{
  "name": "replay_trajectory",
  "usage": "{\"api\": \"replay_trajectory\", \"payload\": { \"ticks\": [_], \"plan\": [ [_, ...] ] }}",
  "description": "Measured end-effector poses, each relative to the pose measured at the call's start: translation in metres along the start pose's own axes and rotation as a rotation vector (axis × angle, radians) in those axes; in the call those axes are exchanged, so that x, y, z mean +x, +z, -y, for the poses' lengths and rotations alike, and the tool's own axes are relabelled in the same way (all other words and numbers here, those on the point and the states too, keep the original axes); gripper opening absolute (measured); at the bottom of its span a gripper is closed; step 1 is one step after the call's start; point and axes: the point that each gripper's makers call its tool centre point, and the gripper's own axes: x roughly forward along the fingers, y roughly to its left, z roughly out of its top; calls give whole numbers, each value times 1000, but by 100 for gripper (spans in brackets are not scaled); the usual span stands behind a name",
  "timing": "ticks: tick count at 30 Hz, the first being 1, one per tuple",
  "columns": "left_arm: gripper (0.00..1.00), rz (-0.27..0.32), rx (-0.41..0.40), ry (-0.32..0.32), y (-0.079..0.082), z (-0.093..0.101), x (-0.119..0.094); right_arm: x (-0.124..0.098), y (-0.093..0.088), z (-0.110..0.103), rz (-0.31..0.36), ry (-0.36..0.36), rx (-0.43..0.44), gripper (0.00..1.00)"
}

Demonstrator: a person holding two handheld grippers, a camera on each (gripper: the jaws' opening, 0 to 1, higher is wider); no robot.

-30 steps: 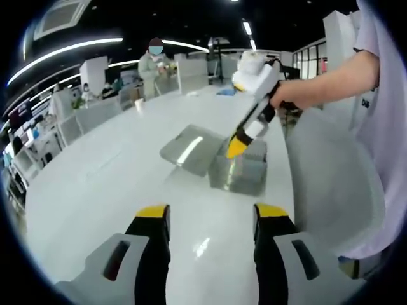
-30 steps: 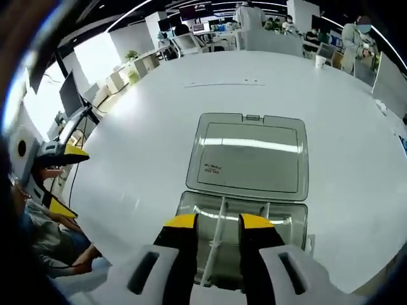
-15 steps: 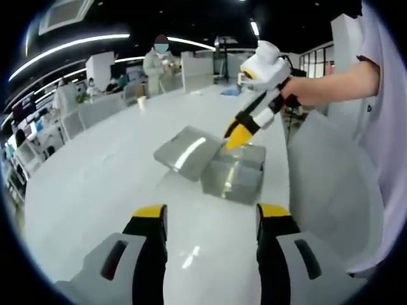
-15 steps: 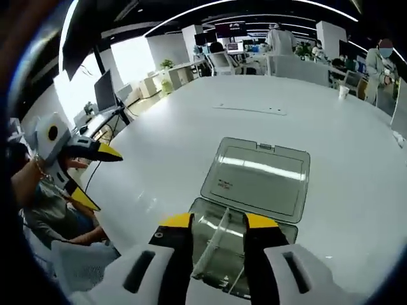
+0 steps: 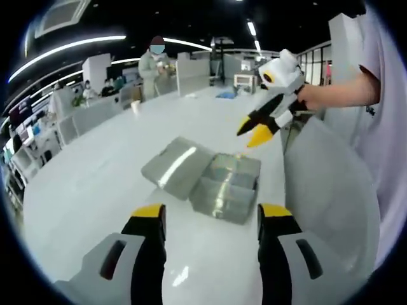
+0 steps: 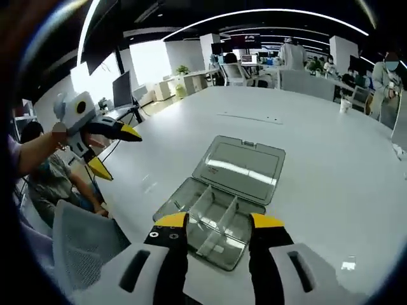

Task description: Insert the divider into the dual guide fixture by aligning both edges with the guide slots and pushing it downward to the bottom, including one-sided entry, uneven engagement, binding, and posture correction.

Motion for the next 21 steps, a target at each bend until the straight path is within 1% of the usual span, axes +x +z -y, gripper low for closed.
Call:
{"api": "replay_trajectory", "payload": {
  "ticks": [1, 5, 6, 9, 11, 14, 16, 18, 19, 21],
  "plan": [
    [57, -1, 2, -4, 2, 2, 3, -5, -5, 4, -5, -9, 0, 33],
    [58, -3, 7, -14, 9, 9, 12, -16, -13, 13, 5, -19, 12, 33],
    [58, -5, 11, -16, 10, 10, 14, -22, -18, 19, 7, -28, 13, 33],
    [59, -3, 9, -22, 15, 13, 20, -30, -26, 30, 9, -42, 22, 33],
    [59, 5, 13, -24, 20, 16, 24, -38, -32, 42, 16, -65, 28, 34],
    [59, 12, 20, -32, 28, 21, 29, -53, -46, 68, 18, -116, 79, 35],
    [59, 15, 28, -36, 32, 24, 32, -61, -55, 85, 12, -149, 90, 35],
    [59, 19, 30, -38, 37, 26, 34, -69, -64, 99, -5, -181, 102, 36],
    [59, 22, 32, -39, 39, 27, 35, -74, -72, 109, -17, -205, 111, 36],
    [59, 26, 34, -42, 43, 30, 38, -81, -83, 128, -26, -248, 151, 36]
  ]
}}
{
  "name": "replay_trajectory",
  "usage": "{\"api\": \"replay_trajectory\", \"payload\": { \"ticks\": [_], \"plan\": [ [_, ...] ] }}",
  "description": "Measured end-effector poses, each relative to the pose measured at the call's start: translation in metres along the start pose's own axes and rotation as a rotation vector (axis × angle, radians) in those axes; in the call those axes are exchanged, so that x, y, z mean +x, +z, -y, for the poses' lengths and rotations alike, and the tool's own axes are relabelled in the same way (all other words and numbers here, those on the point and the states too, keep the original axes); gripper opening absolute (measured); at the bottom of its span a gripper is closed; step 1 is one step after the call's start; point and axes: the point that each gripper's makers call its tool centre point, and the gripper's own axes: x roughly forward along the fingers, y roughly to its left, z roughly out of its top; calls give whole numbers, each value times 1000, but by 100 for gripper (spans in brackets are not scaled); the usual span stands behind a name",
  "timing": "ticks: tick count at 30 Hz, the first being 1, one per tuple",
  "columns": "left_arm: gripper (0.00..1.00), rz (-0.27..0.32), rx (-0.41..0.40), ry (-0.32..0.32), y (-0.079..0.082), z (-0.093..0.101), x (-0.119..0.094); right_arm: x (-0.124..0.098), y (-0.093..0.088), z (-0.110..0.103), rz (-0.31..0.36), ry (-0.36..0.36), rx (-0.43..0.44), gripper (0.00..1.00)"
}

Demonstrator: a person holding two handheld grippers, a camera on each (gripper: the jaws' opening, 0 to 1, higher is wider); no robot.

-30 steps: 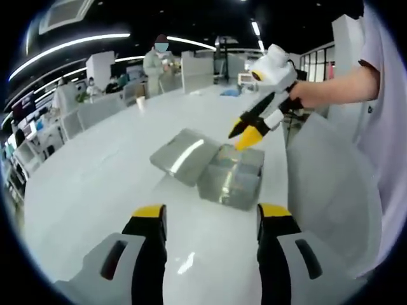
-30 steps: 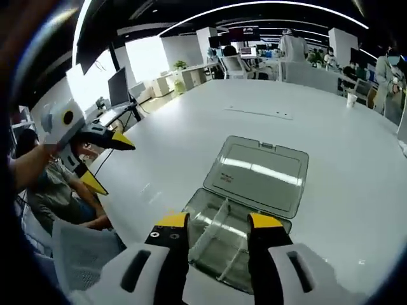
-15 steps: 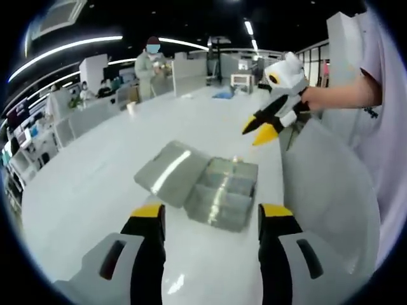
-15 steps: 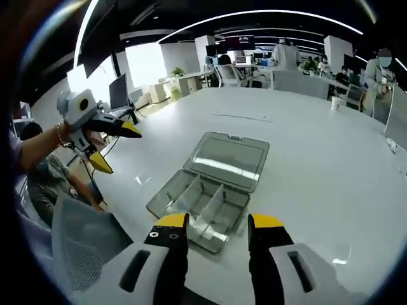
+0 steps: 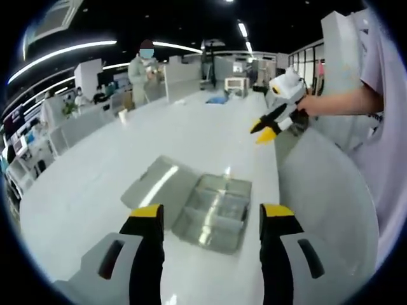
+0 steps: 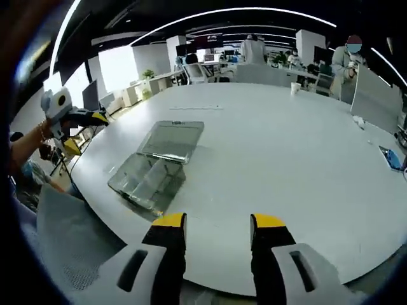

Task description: Insert the divider into the dual guide fixture by aligning both edges with the guide slots and pushing it downward to the bottom, including one-sided entry, uneven engagement, binding, and posture correction.

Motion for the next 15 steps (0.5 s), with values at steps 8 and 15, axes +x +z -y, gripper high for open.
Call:
{"api": "replay_trajectory", "payload": {
  "ticks": [8, 15],
  "plan": [
    [59, -12, 5, -10, 6, 4, 8, 9, -32, 62, -115, -141, 57, 38],
    [59, -26, 7, -10, 11, 5, 11, 34, -42, 85, -155, -154, 67, 44]
  ]
}}
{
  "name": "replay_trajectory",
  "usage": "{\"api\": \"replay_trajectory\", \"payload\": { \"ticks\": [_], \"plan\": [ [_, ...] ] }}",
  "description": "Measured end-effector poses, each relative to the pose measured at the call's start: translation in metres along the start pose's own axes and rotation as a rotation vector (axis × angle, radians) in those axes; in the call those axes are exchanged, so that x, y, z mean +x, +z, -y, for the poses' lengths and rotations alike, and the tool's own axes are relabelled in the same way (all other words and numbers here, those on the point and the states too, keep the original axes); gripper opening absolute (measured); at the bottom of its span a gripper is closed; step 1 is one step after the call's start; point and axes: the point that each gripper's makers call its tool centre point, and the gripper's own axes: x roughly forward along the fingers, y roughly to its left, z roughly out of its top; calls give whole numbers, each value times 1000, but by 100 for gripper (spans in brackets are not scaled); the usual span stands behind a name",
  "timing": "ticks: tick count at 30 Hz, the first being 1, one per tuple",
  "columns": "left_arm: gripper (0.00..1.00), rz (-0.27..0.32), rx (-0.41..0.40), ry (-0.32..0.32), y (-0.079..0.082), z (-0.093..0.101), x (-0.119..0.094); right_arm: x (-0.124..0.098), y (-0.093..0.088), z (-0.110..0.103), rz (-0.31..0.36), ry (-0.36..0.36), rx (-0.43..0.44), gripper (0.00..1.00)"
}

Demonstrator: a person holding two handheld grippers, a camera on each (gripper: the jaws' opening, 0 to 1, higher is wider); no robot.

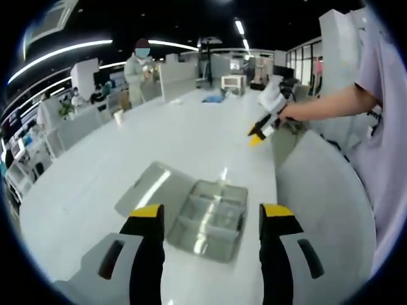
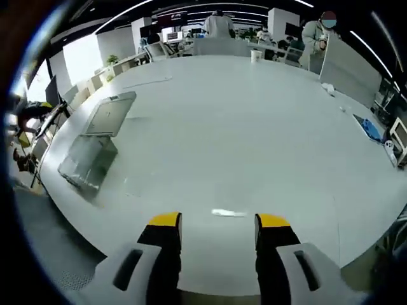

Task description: Insert the divider into the dual guide fixture by aligning both edges with the guide slots and pushing it downward to the bottom, including one-sided entry, uneven engagement, binding, and posture correction.

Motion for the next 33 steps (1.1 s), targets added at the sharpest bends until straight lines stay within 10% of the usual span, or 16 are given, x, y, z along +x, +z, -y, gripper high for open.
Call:
{"api": "replay_trajectory", "payload": {
  "ticks": [33],
  "plan": [
    [57, -27, -10, 4, 2, -6, 11, 40, 0, 11, -90, -9, -25, 43]
  ]
}}
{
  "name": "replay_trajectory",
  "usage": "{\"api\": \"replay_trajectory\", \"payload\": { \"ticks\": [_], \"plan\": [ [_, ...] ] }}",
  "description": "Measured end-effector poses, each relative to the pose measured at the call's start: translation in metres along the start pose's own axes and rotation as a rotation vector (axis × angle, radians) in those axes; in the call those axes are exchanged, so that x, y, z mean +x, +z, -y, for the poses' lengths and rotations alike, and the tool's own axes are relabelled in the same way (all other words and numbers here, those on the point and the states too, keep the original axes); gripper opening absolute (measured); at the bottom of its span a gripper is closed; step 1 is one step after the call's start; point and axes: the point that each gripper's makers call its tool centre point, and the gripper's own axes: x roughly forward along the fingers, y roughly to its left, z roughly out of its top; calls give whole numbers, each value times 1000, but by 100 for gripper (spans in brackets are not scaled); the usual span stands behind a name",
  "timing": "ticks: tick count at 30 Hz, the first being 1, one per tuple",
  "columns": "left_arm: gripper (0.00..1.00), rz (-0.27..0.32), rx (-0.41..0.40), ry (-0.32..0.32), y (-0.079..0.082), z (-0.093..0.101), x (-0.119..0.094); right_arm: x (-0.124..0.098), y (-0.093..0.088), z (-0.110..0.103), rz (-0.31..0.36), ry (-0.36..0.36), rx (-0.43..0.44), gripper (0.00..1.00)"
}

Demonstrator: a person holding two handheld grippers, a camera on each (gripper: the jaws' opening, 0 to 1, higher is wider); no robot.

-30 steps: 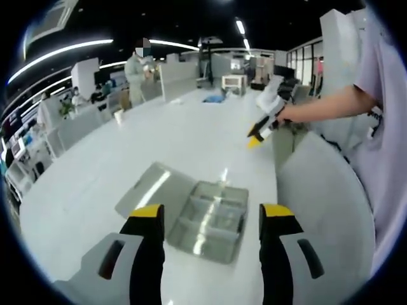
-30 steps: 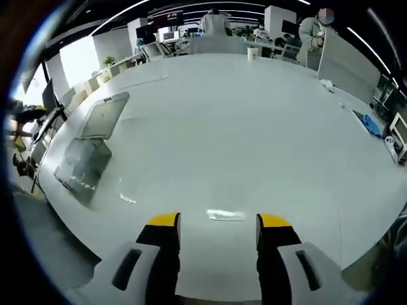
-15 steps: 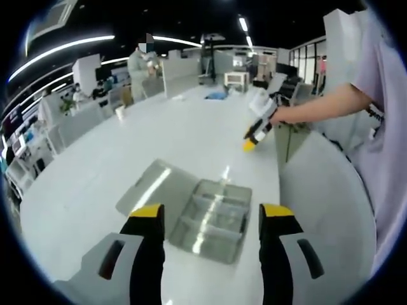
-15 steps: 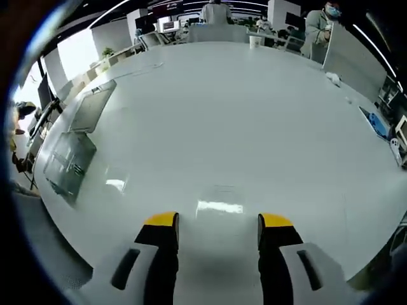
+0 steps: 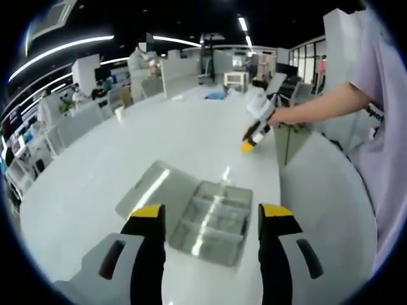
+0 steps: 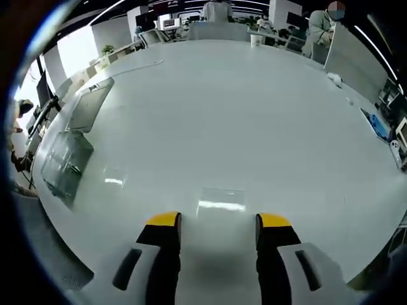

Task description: Insert the divider into the dual guide fixture by aligning both edges with the guide slots and pushing it downward to the bottom, including one-sided entry, uneven engagement, binding, and posture correction.

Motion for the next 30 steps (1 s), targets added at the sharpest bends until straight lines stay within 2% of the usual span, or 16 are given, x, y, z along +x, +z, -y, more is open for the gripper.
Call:
{"api": "replay_trajectory", "payload": {
  "ticks": [6, 10, 30],
  "plan": [
    [56, 0, 1, 1, 0, -1, 0, 1, 1, 0, -11, 0, 1, 37],
    [56, -2, 2, 6, -1, -2, -2, 1, 2, -5, -9, -2, -4, 28],
    [56, -7, -2, 27, -1, -6, -7, -1, 2, -7, 1, -13, 2, 27]
  ]
}}
